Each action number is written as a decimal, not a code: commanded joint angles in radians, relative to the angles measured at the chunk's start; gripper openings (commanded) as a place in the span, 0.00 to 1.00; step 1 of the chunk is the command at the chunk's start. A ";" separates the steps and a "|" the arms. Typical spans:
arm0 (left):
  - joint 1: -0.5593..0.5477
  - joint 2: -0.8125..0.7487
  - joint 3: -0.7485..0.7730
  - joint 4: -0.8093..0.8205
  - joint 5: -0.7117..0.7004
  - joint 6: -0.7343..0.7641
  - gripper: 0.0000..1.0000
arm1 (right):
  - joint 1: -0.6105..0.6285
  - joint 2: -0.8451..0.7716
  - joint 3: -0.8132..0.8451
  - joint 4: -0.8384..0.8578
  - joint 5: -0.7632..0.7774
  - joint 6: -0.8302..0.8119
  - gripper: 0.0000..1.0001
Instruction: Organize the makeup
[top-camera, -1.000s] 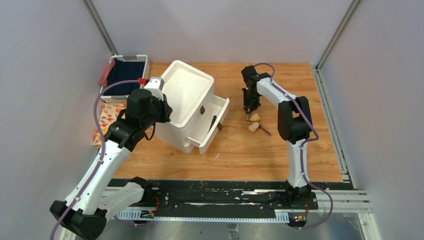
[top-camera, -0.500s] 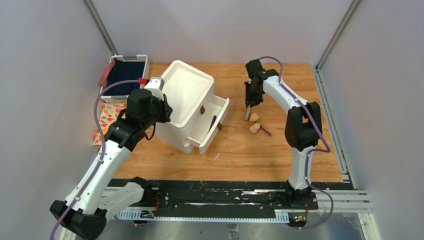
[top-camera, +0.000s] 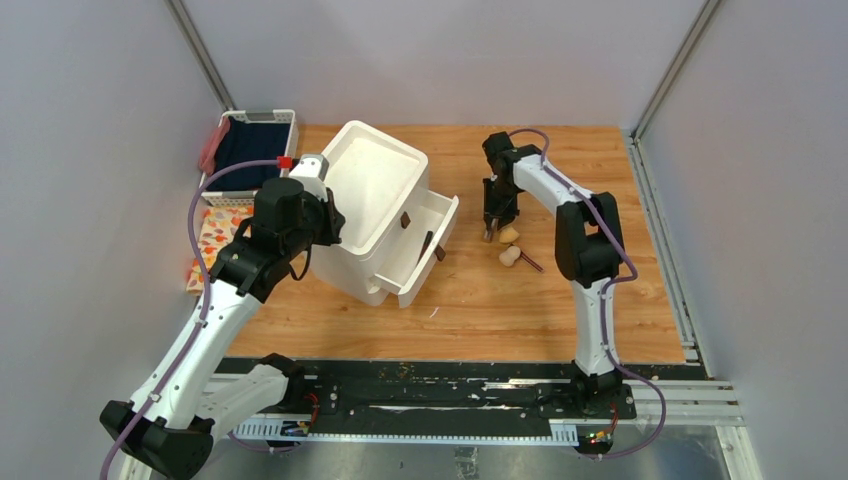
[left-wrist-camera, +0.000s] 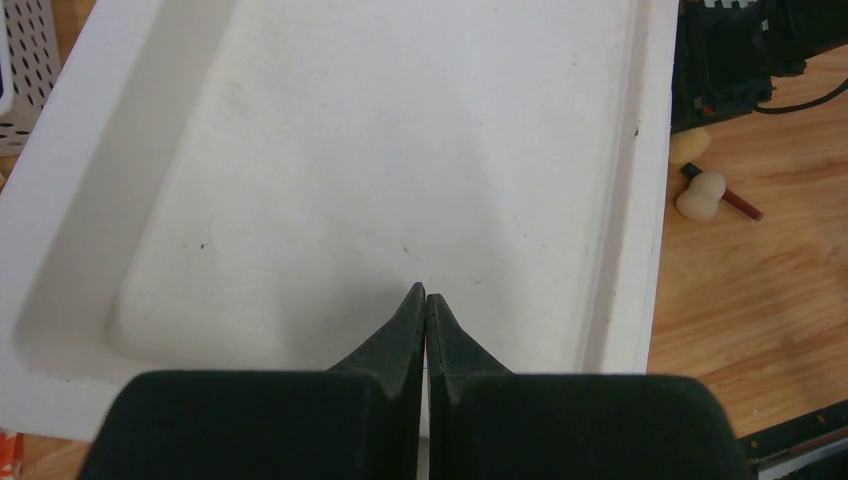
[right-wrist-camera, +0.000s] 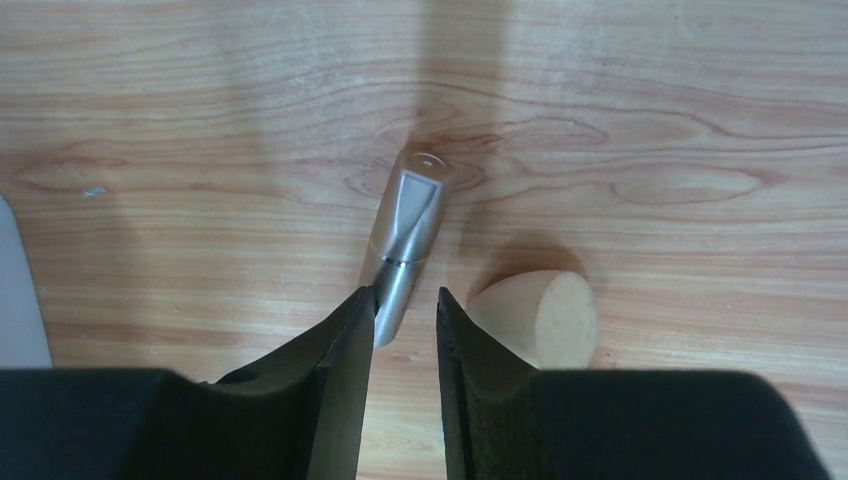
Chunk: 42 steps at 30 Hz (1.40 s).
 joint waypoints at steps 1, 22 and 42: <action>-0.007 -0.001 -0.016 0.013 0.005 0.004 0.00 | 0.002 0.054 0.024 -0.056 0.005 0.019 0.33; -0.007 -0.024 -0.024 0.008 0.005 0.005 0.00 | 0.051 0.049 -0.028 -0.004 0.008 0.067 0.00; -0.007 -0.027 -0.015 0.010 0.018 -0.009 0.00 | 0.283 -0.479 -0.163 0.144 -0.184 0.161 0.00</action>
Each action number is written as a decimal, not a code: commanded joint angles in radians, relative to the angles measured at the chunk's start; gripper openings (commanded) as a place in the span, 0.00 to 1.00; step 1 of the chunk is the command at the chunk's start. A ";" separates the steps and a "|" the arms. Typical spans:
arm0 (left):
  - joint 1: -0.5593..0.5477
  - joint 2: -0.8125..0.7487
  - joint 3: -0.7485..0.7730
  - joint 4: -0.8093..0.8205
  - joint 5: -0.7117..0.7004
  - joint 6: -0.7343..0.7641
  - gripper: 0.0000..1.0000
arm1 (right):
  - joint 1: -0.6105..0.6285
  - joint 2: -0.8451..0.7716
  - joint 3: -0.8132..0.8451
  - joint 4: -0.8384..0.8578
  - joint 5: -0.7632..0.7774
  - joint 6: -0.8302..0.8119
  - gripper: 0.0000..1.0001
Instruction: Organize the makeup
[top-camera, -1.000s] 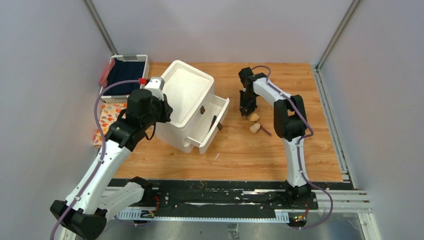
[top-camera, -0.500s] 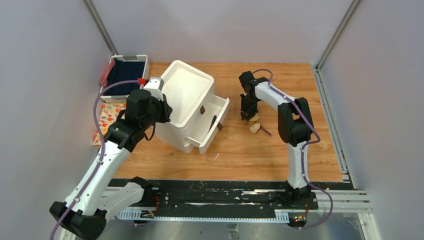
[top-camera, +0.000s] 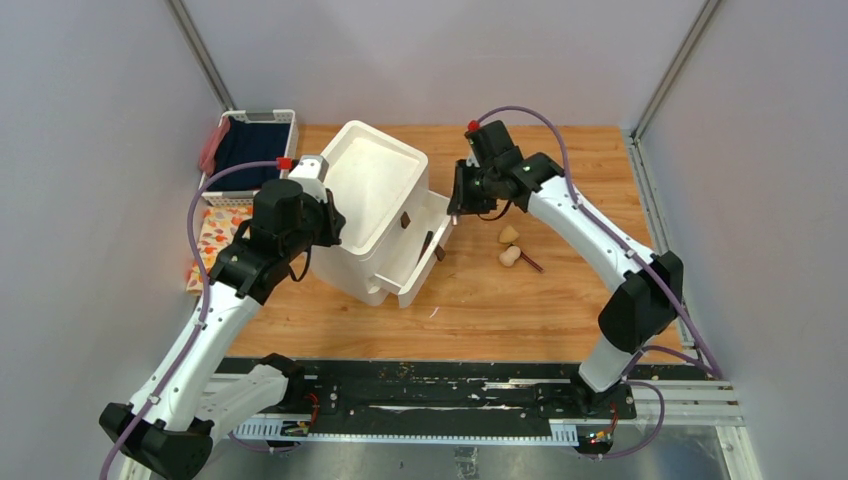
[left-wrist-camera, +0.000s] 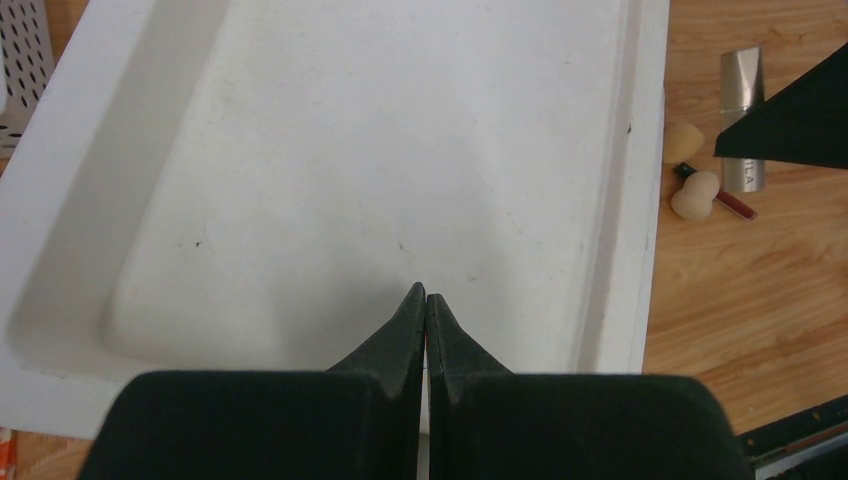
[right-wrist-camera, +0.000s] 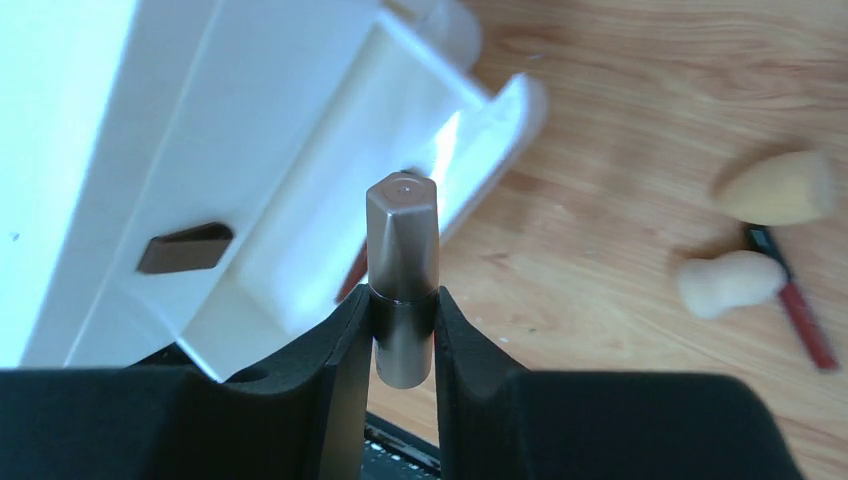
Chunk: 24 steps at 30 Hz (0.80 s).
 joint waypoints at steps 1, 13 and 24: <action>-0.007 -0.016 -0.006 0.001 0.009 -0.009 0.00 | 0.084 0.039 0.007 0.038 -0.118 0.056 0.00; -0.007 -0.036 -0.004 -0.013 -0.004 0.002 0.00 | 0.232 0.170 0.051 0.089 -0.154 0.110 0.00; -0.007 -0.036 -0.001 -0.016 -0.006 0.004 0.00 | 0.256 0.207 0.083 0.057 -0.125 0.079 0.45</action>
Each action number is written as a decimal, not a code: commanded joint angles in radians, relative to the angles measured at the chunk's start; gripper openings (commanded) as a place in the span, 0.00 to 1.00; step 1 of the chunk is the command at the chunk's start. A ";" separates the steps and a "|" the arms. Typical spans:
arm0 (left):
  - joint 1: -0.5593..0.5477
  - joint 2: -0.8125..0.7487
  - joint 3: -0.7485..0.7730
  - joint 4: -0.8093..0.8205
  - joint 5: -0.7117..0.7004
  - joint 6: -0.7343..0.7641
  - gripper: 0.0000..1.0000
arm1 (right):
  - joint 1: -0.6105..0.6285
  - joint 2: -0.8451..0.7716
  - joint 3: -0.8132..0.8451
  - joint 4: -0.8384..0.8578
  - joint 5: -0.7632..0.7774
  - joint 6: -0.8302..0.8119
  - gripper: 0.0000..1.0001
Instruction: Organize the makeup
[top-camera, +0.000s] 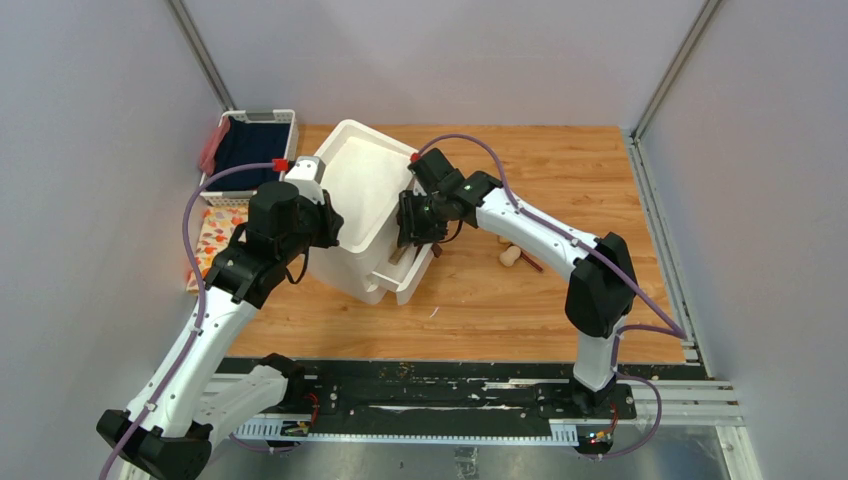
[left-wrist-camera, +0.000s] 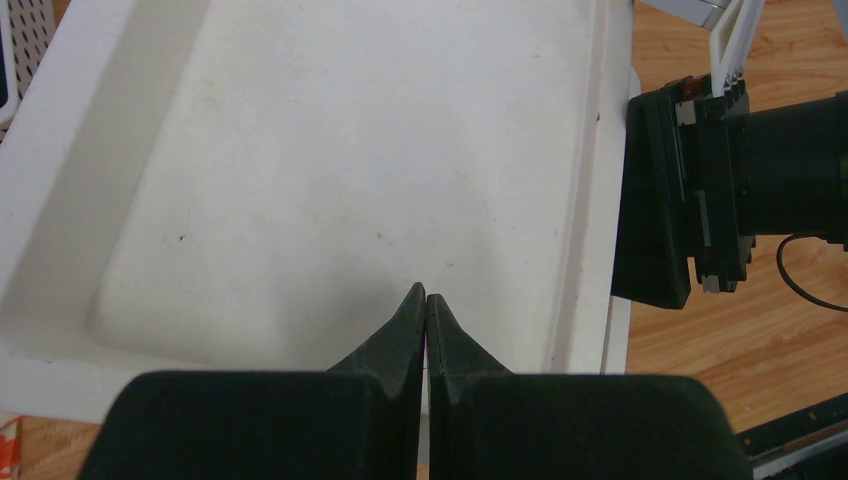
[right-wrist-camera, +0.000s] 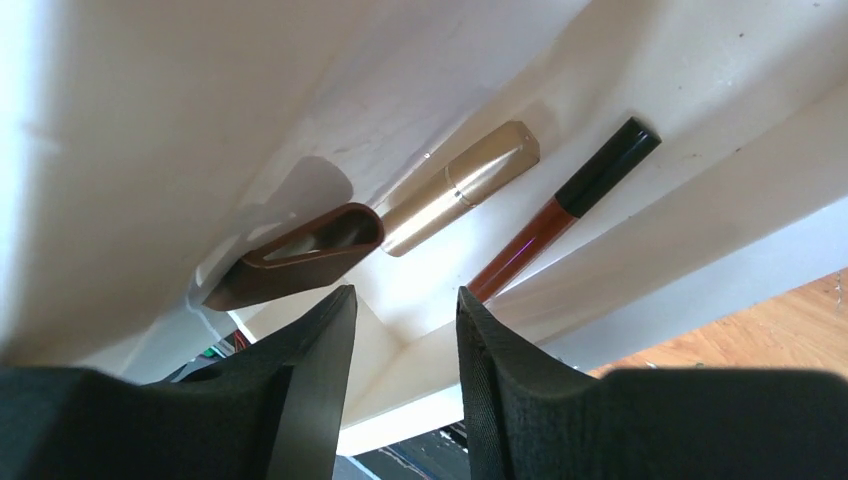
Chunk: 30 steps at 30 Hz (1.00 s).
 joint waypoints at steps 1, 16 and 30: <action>-0.007 -0.010 -0.004 -0.007 -0.005 0.003 0.00 | 0.032 0.012 0.052 -0.046 0.016 -0.041 0.45; -0.007 -0.001 -0.009 0.002 0.000 -0.005 0.00 | -0.005 -0.339 -0.014 -0.332 0.687 -0.157 0.41; -0.007 -0.001 -0.006 0.007 0.018 -0.017 0.00 | -0.231 -0.269 -0.298 -0.347 0.632 -0.209 0.40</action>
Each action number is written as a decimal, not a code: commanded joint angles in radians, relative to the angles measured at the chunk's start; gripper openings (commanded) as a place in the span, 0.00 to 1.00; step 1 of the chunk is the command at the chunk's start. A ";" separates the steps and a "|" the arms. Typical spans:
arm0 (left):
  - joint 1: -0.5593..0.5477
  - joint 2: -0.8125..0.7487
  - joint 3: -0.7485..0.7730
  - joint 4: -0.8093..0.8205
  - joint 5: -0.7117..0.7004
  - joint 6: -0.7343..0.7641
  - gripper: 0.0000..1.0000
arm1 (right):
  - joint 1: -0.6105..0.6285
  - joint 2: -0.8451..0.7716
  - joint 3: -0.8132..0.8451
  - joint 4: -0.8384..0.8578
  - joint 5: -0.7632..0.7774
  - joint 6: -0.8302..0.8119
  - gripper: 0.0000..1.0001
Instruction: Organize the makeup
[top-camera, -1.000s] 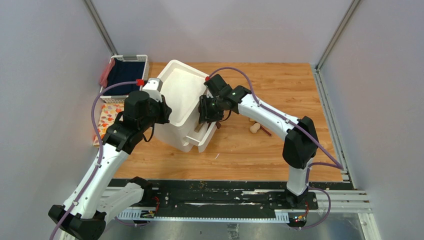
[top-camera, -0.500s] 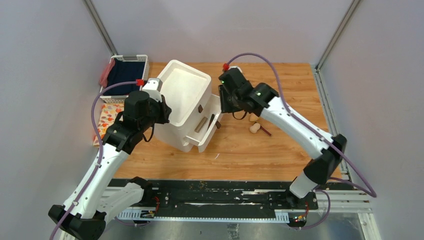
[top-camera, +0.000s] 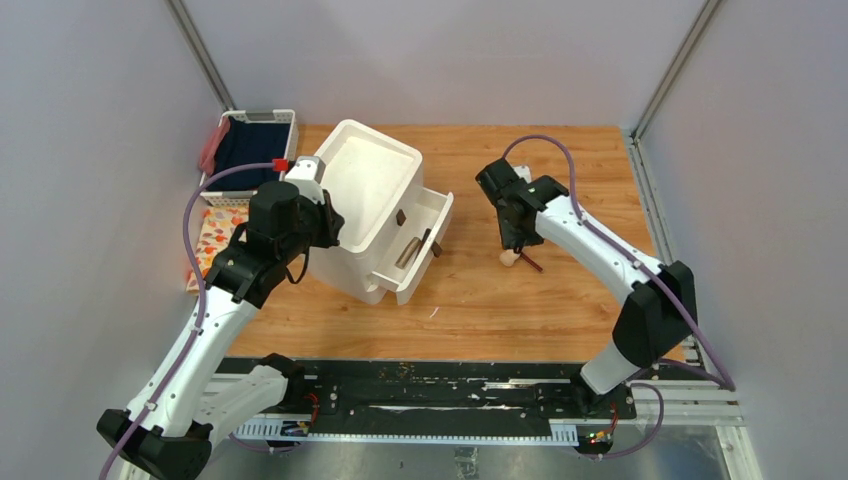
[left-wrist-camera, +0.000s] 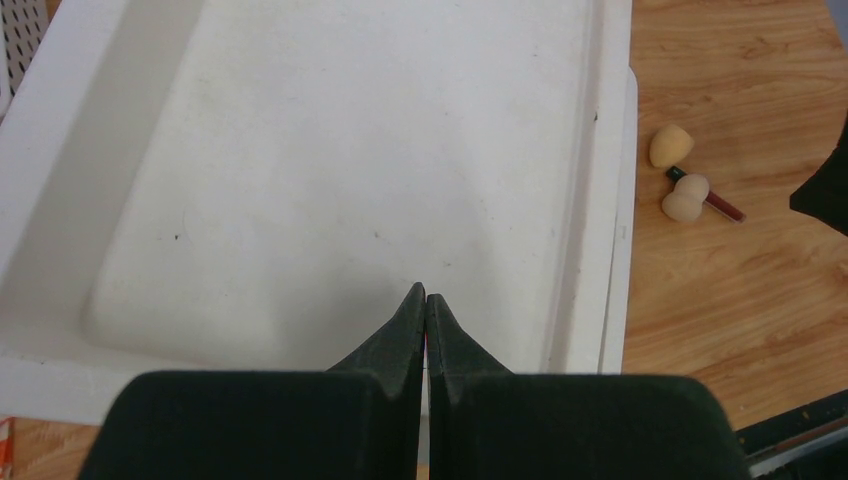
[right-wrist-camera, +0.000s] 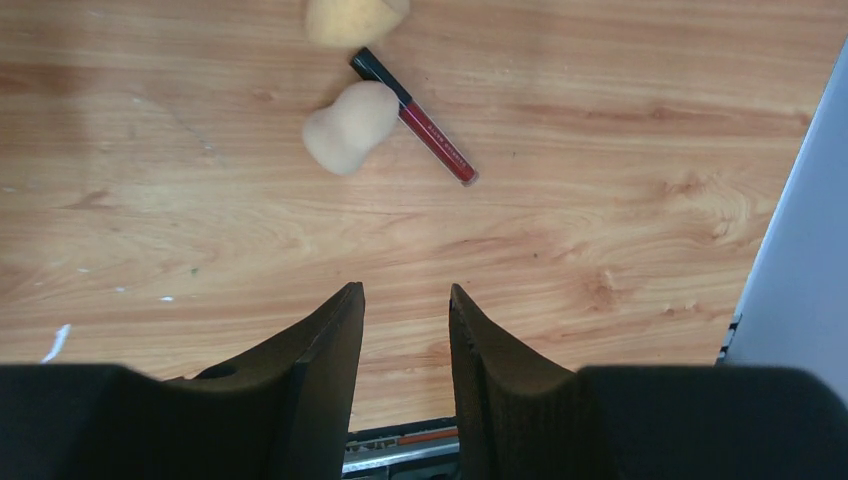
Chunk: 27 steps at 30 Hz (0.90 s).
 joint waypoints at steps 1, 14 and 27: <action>-0.007 -0.003 -0.006 0.007 0.013 -0.009 0.00 | -0.052 0.059 -0.039 -0.007 -0.029 -0.036 0.40; -0.007 0.000 -0.013 0.010 0.010 -0.004 0.00 | -0.232 0.228 -0.112 0.138 -0.245 -0.090 0.40; -0.007 0.013 0.000 0.007 0.004 0.001 0.00 | -0.332 0.392 -0.038 0.182 -0.301 -0.153 0.36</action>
